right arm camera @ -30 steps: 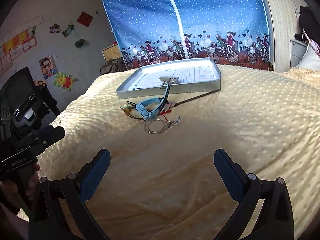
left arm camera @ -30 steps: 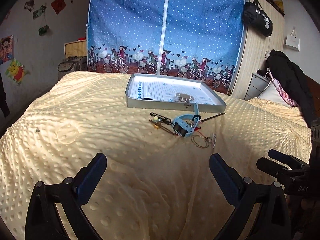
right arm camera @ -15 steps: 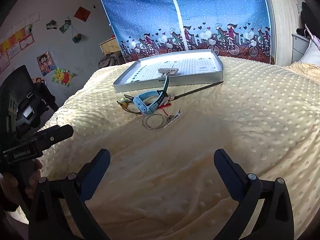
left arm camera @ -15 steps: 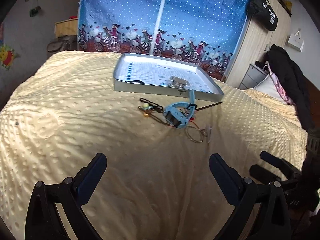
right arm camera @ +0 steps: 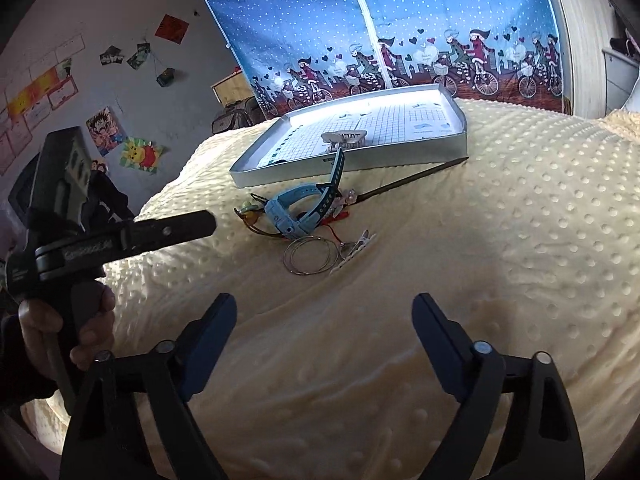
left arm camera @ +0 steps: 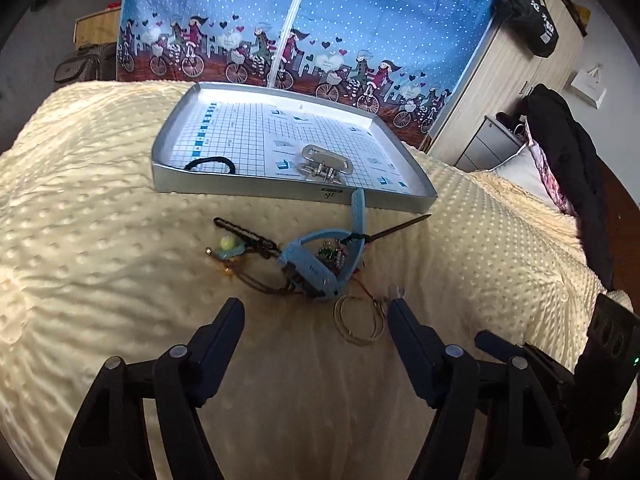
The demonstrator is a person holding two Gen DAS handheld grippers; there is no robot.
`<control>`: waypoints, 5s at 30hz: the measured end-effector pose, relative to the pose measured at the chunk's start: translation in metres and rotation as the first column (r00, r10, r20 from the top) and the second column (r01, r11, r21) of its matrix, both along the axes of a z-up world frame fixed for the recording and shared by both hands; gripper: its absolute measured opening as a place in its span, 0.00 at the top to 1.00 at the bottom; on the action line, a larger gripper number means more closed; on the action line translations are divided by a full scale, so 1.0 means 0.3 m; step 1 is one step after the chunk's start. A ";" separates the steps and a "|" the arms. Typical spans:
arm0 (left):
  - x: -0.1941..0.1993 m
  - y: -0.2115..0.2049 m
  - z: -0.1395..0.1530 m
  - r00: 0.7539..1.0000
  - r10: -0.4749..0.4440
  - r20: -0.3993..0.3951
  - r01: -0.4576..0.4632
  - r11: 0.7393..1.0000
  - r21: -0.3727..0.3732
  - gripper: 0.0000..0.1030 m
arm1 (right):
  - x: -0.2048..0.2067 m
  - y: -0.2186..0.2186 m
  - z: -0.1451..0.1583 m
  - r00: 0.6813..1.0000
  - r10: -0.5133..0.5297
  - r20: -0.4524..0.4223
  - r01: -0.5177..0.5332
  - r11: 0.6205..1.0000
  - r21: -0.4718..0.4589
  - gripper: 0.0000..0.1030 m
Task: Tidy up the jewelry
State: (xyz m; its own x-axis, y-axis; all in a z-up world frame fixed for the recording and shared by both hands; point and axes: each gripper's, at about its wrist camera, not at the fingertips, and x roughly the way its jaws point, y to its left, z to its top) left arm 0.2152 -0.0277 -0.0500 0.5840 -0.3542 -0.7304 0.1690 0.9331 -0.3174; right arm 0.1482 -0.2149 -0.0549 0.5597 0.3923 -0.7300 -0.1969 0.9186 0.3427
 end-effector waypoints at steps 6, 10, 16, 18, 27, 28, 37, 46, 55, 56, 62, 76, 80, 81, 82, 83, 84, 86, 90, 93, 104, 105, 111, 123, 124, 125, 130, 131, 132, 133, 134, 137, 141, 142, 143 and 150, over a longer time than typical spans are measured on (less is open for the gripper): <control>0.120 -0.029 -0.046 0.999 -0.016 -0.052 0.016 1.000 0.009 0.46 | 0.151 0.010 -0.057 0.999 0.013 -0.042 -0.013 1.000 -0.002 0.54; 0.177 -0.031 -0.090 0.995 -0.016 -0.102 0.016 1.000 0.000 0.60 | 0.245 0.045 -0.098 0.997 0.016 -0.069 -0.016 1.000 -0.009 0.68; 0.217 -0.039 -0.121 0.989 -0.031 -0.148 0.030 1.000 -0.006 0.64 | 0.293 0.082 -0.146 0.993 -0.006 -0.114 0.000 0.998 -0.057 0.72; 0.223 -0.051 -0.119 0.987 -0.043 -0.154 0.046 0.999 0.013 0.66 | 0.284 0.074 -0.151 0.993 -0.011 -0.118 0.005 0.999 -0.049 0.72; 0.223 -0.058 -0.117 0.981 -0.032 -0.191 0.038 0.999 0.031 0.74 | 0.275 0.061 -0.187 0.987 0.022 -0.157 -0.019 1.000 0.018 0.73; 0.223 -0.056 -0.117 0.981 -0.028 -0.193 0.035 0.999 0.031 0.76 | 0.274 0.062 -0.188 0.987 0.024 -0.158 -0.021 1.000 0.021 0.77; 0.176 -0.070 -0.086 0.987 -0.068 -0.145 0.083 0.992 0.098 0.83 | 0.270 0.053 -0.176 0.993 0.017 -0.117 -0.008 0.997 0.073 0.93; 0.122 -0.023 0.005 0.997 -0.049 -0.066 0.056 0.992 0.110 0.84 | 0.277 0.027 -0.128 1.000 -0.020 -0.020 0.023 0.991 0.129 0.93; 0.191 0.095 0.122 0.998 0.050 0.037 -0.051 0.998 0.039 0.84 | 0.329 -0.016 -0.064 0.995 -0.053 0.087 0.038 0.986 0.164 0.93; 0.214 0.103 0.123 0.997 0.064 0.042 -0.065 0.998 0.026 0.84 | 0.347 -0.018 -0.055 0.994 -0.055 0.097 0.040 0.987 0.154 0.93; 0.386 0.143 0.081 0.990 0.140 0.012 -0.139 0.989 -0.054 0.84 | 0.535 -0.024 -0.057 0.990 -0.104 0.090 0.088 0.983 0.158 0.93; 0.553 0.122 -0.059 0.990 0.136 -0.034 -0.138 0.989 -0.050 0.84 | 0.741 0.044 -0.163 0.991 -0.133 0.016 0.131 0.988 0.087 0.93; 0.554 0.106 -0.067 0.992 0.119 -0.041 -0.120 0.992 -0.033 0.83 | 0.735 0.054 -0.153 0.992 -0.123 0.016 0.122 0.991 0.056 0.93; 0.552 0.101 -0.064 0.993 0.111 -0.039 -0.112 0.993 -0.022 0.83 | 0.733 0.057 -0.150 0.992 -0.122 0.013 0.122 0.992 0.040 0.93; 0.550 0.098 -0.062 0.994 0.105 -0.038 -0.106 0.994 -0.016 0.83 | 0.731 0.056 -0.147 0.993 -0.121 0.010 0.120 0.992 0.028 0.93; 0.546 0.095 -0.059 0.995 0.094 -0.039 -0.095 0.995 -0.013 0.83 | 0.725 0.053 -0.145 0.993 -0.120 0.008 0.120 0.992 0.024 0.92; 0.540 0.094 -0.056 0.996 0.082 -0.041 -0.082 0.997 -0.013 0.83 | 0.720 0.048 -0.140 0.993 -0.120 0.006 0.119 0.992 0.026 0.89; 0.516 0.096 -0.037 0.997 0.074 -0.020 -0.074 0.997 -0.019 0.72 | 0.703 0.038 -0.126 0.992 -0.124 0.007 0.124 0.992 0.020 0.79; 0.433 0.112 0.042 0.993 0.100 0.059 -0.097 0.994 -0.052 0.40 | 0.651 0.008 -0.059 0.990 -0.137 0.041 0.137 0.991 -0.002 0.68; 0.325 0.122 0.140 0.973 0.138 0.186 -0.130 0.990 -0.056 0.12 | 0.592 -0.016 0.007 0.987 -0.140 0.085 0.142 0.990 -0.018 0.56; -0.093 0.108 0.438 0.862 0.141 0.487 -0.181 0.983 0.034 0.00 | 0.185 -0.047 0.358 0.915 -0.094 0.393 0.110 0.994 -0.019 0.01; -0.140 0.113 0.453 0.851 0.147 0.504 -0.189 0.982 0.032 0.00 | 0.151 -0.040 0.384 0.907 -0.087 0.412 0.105 0.994 -0.021 0.01; -0.346 0.144 0.487 0.828 0.167 0.536 -0.211 0.977 0.021 0.00 | -0.029 -0.023 0.497 0.876 -0.089 0.474 0.097 0.995 0.007 0.01; -0.551 0.189 0.451 0.822 0.186 0.538 -0.253 0.966 0.053 0.00 | -0.274 0.033 0.527 0.878 -0.031 0.477 0.059 0.997 -0.045 0.01; -0.561 0.189 0.446 0.823 0.186 0.537 -0.255 0.965 0.056 0.00 | -0.289 0.038 0.518 0.880 -0.023 0.474 0.054 0.997 -0.052 0.01; -0.568 0.191 0.439 0.825 0.186 0.534 -0.255 0.965 0.058 0.00 | -0.300 0.041 0.510 0.881 -0.018 0.473 0.052 0.997 -0.059 0.01; -0.593 0.185 0.384 0.848 0.173 0.501 -0.249 0.964 0.090 0.00 | -0.340 0.041 0.468 0.894 0.004 0.448 0.040 0.995 -0.089 0.01; -0.593 0.185 0.369 0.856 0.164 0.489 -0.244 0.964 0.103 0.00 | -0.342 0.043 0.464 0.897 0.008 0.443 0.038 0.995 -0.093 0.01; -0.592 0.185 0.360 0.862 0.160 0.480 -0.240 0.964 0.111 0.00 | -0.340 0.041 0.458 0.900 0.015 0.436 0.033 0.994 -0.102 0.01; -0.590 0.183 0.349 0.870 0.155 0.469 -0.236 0.964 0.119 0.00 | -0.340 0.039 0.456 0.901 0.020 0.434 0.030 0.994 -0.108 0.01; -0.588 0.180 0.340 0.876 0.151 0.458 -0.233 0.964 0.127 0.00 | -0.341 0.039 0.452 0.902 0.023 0.432 0.028 0.993 -0.113 0.01; -0.585 0.172 0.310 0.891 0.142 0.432 -0.227 0.962 0.152 0.00 | -0.325 0.031 0.442 0.911 0.025 0.411 0.028 0.992 -0.124 0.01; -0.579 0.161 0.273 0.908 0.143 0.394 -0.228 0.957 0.179 0.00 | -0.300 0.035 0.405 0.933 0.037 0.357 0.011 0.991 -0.133 0.01; -0.577 0.157 0.265 0.911 0.145 0.385 -0.231 0.955 0.187 0.00 | -0.293 0.036 0.391 0.941 0.043 0.337 0.003 0.991 -0.135 0.01; -0.575 0.155 0.259 0.914 0.148 0.378 -0.234 0.952 0.195 0.00 | -0.286 0.041 0.378 0.947 0.045 0.319 -0.002 0.991 -0.135 0.01; -0.553 0.163 0.225 0.934 0.164 0.318 -0.236 0.949 0.206 0.00 | -0.248 0.061 0.296 0.978 0.053 0.203 -0.023 0.989 -0.148 0.01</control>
State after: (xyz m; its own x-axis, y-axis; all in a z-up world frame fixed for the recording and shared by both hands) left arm 0.0492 0.0212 0.0176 0.8249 -0.0452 -0.5635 0.0223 0.9986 -0.0475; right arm 0.0739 -0.1966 0.0339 0.6903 0.3152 -0.6512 -0.2847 0.9458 0.1560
